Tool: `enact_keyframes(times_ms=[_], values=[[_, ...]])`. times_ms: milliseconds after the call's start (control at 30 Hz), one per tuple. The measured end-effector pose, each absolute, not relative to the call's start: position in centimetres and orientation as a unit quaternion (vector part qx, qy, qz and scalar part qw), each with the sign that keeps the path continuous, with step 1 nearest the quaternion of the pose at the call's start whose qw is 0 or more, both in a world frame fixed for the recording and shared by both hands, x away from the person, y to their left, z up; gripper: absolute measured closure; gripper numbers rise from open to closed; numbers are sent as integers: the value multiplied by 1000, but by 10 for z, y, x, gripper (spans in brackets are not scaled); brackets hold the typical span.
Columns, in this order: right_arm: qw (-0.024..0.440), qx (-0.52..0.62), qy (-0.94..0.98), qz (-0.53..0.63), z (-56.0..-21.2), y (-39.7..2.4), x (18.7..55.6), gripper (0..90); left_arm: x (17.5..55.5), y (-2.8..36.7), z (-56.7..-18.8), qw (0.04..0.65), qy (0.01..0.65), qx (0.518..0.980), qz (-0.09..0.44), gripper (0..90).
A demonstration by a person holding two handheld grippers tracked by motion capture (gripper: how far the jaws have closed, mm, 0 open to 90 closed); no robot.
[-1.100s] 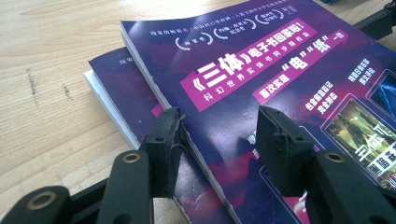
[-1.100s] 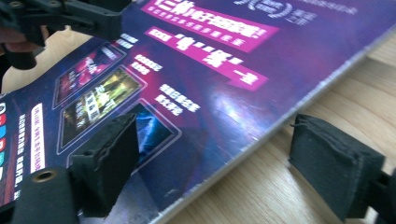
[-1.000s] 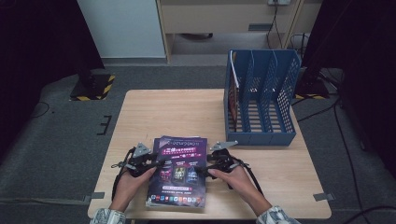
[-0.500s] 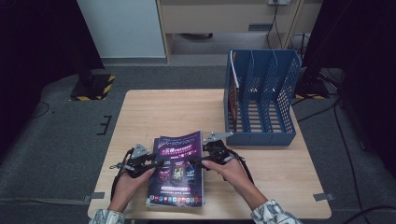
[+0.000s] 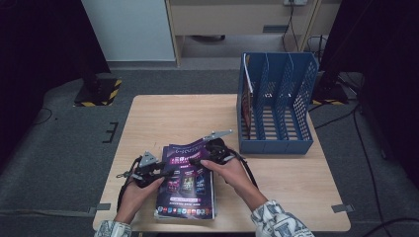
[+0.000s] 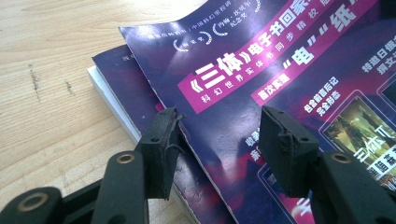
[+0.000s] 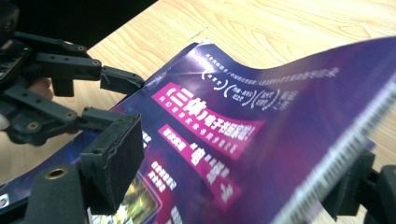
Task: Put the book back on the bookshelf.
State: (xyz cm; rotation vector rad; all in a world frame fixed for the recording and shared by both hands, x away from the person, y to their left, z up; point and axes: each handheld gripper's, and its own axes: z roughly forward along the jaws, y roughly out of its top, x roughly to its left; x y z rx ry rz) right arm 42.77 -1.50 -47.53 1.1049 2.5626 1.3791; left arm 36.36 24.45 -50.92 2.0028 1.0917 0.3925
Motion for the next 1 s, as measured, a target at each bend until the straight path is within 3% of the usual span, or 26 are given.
enact_keyframes(times_ms=[233, 433, 567, 833, 1000], values=[[29, 360, 828, 428, -479, 0, 431, 185, 364, 245, -509, 399, 430, 795, 155, 471], [24, 365, 832, 417, -486, 6, 430, 274, 364, 244, -509, 398, 430, 795, 156, 465], [36, 382, 831, 403, -487, 7, 431, 413, 364, 244, -509, 400, 428, 796, 152, 454], [41, 406, 808, 426, -481, 1, 437, 716, 365, 243, -508, 402, 425, 799, 140, 334], [57, 377, 809, 448, -464, 1, 437, 771, 366, 243, -508, 404, 425, 798, 140, 285]])
